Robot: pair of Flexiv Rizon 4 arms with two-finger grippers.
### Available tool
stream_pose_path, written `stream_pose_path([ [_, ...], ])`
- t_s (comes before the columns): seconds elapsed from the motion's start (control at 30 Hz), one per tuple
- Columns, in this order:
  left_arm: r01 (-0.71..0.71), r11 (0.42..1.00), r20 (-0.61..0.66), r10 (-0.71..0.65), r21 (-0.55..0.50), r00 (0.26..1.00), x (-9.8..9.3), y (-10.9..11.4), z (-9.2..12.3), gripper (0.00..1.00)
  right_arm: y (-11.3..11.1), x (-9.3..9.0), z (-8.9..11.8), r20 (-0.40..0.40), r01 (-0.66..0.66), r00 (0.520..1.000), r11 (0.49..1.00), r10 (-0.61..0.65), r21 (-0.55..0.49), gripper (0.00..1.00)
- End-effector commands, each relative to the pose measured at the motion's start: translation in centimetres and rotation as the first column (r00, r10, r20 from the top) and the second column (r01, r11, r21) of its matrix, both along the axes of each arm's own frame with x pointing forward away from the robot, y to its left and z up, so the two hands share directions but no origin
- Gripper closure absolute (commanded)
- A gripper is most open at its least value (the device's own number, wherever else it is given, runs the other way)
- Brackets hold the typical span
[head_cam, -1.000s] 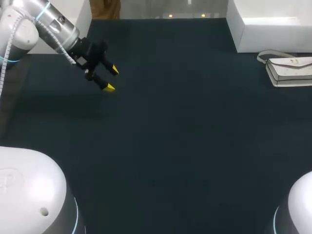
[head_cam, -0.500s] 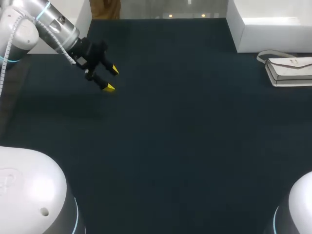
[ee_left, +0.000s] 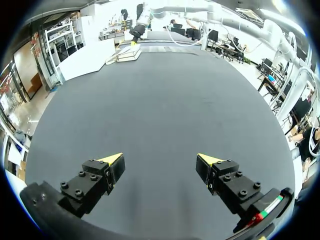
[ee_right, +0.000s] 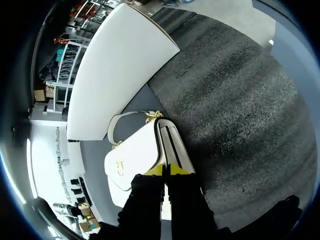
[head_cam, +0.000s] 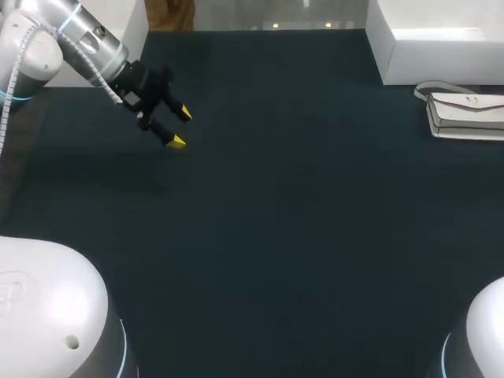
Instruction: Pick up the bag, open it, inspect its contents, close it, and place it on the opposite side
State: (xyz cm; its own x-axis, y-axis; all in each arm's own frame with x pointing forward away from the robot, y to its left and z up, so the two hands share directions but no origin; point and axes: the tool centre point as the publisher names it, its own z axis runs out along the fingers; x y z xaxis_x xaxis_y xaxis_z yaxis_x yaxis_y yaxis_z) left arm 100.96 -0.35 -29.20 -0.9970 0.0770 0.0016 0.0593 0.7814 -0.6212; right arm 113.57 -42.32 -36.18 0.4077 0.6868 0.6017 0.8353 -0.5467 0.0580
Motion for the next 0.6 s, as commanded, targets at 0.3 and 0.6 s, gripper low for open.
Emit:
stream_pose_path([
  [0.3, 0.0, 1.0, 0.001, 0.0, -0.002, 1.0, 0.0, 0.0, -0.1, 0.0, 0.2, -1.0, -0.1, -0.179, -0.165, 0.965, 0.975, 0.191, 0.147, 0.47],
  [0.6, 0.0, 1.0, 0.001, 0.0, -0.002, 1.0, 0.0, 0.0, -0.1, 0.0, 0.0, -1.5, 0.7, -0.161, -0.148, 0.972, 0.976, 0.174, 0.161, 0.51],
])
